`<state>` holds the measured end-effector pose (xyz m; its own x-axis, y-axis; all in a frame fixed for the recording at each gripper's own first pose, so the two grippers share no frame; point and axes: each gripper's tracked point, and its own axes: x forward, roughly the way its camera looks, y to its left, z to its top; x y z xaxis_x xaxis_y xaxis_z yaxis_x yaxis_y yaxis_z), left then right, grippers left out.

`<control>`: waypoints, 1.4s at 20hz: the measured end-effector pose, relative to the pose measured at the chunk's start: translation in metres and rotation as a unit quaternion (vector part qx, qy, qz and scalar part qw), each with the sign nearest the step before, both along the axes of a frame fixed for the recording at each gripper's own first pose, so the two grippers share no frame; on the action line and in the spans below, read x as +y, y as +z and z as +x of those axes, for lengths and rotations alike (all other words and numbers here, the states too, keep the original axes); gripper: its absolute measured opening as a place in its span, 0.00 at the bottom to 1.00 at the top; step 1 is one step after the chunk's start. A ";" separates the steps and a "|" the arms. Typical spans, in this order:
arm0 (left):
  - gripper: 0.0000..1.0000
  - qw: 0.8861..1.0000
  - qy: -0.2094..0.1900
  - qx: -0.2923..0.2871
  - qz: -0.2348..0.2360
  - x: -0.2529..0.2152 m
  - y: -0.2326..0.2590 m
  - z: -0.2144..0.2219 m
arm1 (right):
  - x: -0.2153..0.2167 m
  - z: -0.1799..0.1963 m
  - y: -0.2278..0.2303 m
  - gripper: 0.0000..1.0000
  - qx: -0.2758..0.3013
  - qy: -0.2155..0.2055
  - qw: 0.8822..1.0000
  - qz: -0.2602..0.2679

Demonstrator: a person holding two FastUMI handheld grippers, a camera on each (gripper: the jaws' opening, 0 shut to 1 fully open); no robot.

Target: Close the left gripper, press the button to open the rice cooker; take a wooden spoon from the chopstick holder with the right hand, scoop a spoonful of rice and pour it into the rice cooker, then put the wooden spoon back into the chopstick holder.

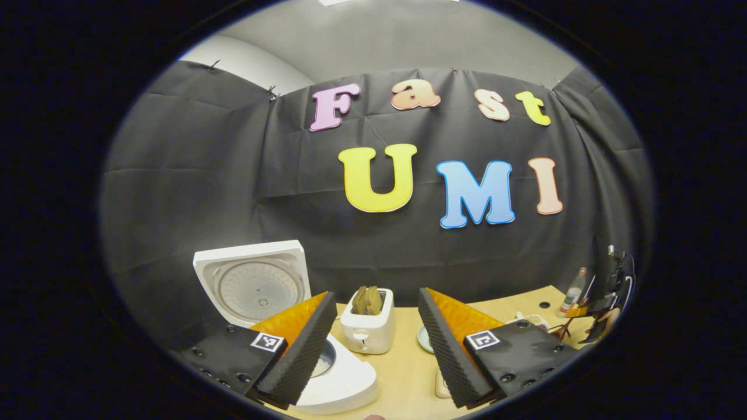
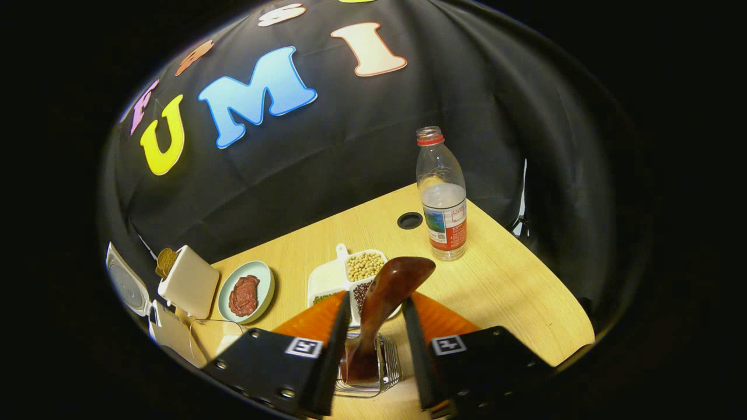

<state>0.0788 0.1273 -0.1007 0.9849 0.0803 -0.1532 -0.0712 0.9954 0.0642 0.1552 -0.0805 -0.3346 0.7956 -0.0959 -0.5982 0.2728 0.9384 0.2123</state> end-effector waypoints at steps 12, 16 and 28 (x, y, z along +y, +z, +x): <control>0.95 0.999 -0.039 -0.025 0.014 -0.034 0.014 -0.014 | 0.027 -0.011 0.070 0.07 -0.065 0.013 0.998 0.008; 0.96 0.997 -0.047 -0.052 0.020 -0.038 0.030 -0.021 | 0.054 -0.021 0.117 0.07 -0.101 0.040 0.994 -0.001; 0.98 0.996 -0.033 -0.076 0.025 0.001 0.049 -0.044 | 0.205 -0.022 0.108 0.07 -0.108 0.187 0.976 -0.006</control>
<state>0.0349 0.1284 -0.0518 0.9998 0.0177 0.0016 -0.0178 0.9940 0.1075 0.1328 0.1248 -0.2264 0.8839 0.2187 -0.4134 -0.1388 0.9668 0.2145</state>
